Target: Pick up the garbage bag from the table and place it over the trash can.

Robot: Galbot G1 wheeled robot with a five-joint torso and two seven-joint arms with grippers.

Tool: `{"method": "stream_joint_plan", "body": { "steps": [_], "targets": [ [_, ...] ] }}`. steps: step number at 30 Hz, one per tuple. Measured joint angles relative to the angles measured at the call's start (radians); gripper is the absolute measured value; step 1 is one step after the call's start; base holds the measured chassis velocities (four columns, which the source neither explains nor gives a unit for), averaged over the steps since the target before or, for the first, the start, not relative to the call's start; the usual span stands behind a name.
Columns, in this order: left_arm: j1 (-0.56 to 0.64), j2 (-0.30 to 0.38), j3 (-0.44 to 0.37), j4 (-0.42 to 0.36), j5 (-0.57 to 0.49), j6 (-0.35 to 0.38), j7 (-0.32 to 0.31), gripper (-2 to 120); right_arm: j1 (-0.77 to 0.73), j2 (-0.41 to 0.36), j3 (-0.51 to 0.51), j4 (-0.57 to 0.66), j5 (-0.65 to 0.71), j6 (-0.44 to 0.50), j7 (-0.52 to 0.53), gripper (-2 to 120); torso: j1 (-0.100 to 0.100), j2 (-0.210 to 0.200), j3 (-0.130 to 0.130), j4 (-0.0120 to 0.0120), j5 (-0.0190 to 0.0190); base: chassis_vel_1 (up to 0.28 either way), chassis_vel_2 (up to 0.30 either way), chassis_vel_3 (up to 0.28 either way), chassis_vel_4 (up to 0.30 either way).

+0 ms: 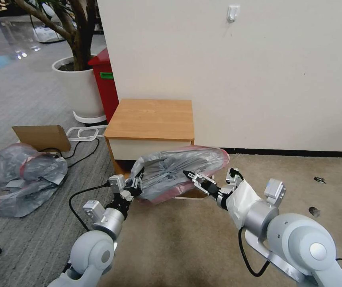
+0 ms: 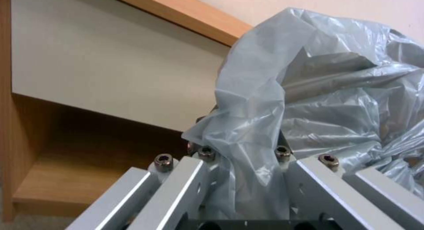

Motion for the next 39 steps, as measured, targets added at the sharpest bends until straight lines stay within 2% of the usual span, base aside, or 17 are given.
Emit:
{"method": "stream_joint_plan", "body": {
  "steps": [1, 2, 5, 6, 12, 15, 28, 39],
  "targets": [
    [-0.001, 0.0, 0.001, 0.0, 0.0, 0.001, 0.0, 7, 0.0, 0.0, -0.001, 0.003, 0.0, 0.0, 0.0, 43, 0.0, 0.0, 0.0, 0.0001, 0.0, 0.0, 0.0, 0.0, 0.0],
    [-0.001, 0.0, 0.001, 0.0, 0.0, 0.001, 0.0, 7, 0.0, 0.0, -0.001, 0.003, 0.0, 0.0, 0.0, 43, 0.0, 0.0, 0.0, 0.0001, 0.0, 0.0, 0.0, 0.0, 0.0],
    [-0.003, 0.0, 0.003, 0.002, 0.0, 0.002, -0.001, 7, -0.001, 0.0, -0.004, 0.009, -0.001, 0.0, -0.001, 30, 0.0, 0.0, 0.0, 0.0, 0.0, 0.0, 0.0, 0.0, 0.0],
    [-0.003, 0.0, 0.003, 0.002, 0.0, 0.002, -0.001, 7, -0.001, 0.0, -0.004, 0.009, -0.001, 0.0, -0.001, 30, 0.0, 0.0, 0.0, 0.0, 0.0, 0.0, 0.0, 0.0, 0.0],
    [-0.006, -0.003, 0.004, 0.013, -0.004, 0.003, -0.018, 7, -0.015, -0.009, -0.002, 0.037, -0.006, 0.001, -0.018, 5, 0.0, 0.0, 0.0, 0.0001, 0.0, 0.0, 0.0, 0.0, 0.0],
    [-0.007, -0.006, 0.004, 0.015, -0.008, 0.004, -0.023, 7, -0.026, -0.016, 0.001, 0.045, -0.015, 0.0, -0.046, 0, 0.0, 0.0, 0.0, 0.0, 0.0, 0.0, 0.0, 0.0, 0.0],
    [-0.021, -0.008, -0.031, 0.015, -0.151, 0.052, -0.076, 7, -0.155, -0.067, 0.068, 0.066, -0.02, -0.039, -0.063, 0, 0.0, 0.0, 0.0, 0.0, 0.0001, 0.0, 0.0, 0.0, 0.0],
    [-0.017, -0.004, -0.047, 0.011, -0.21, 0.073, -0.086, 7, -0.162, -0.07, 0.115, 0.069, -0.025, -0.057, -0.06, 0, 0.0, 0.0, 0.0, 0.0001, 0.0001, 0.0, 0.0, 0.0, 0.0]
  ]
}}
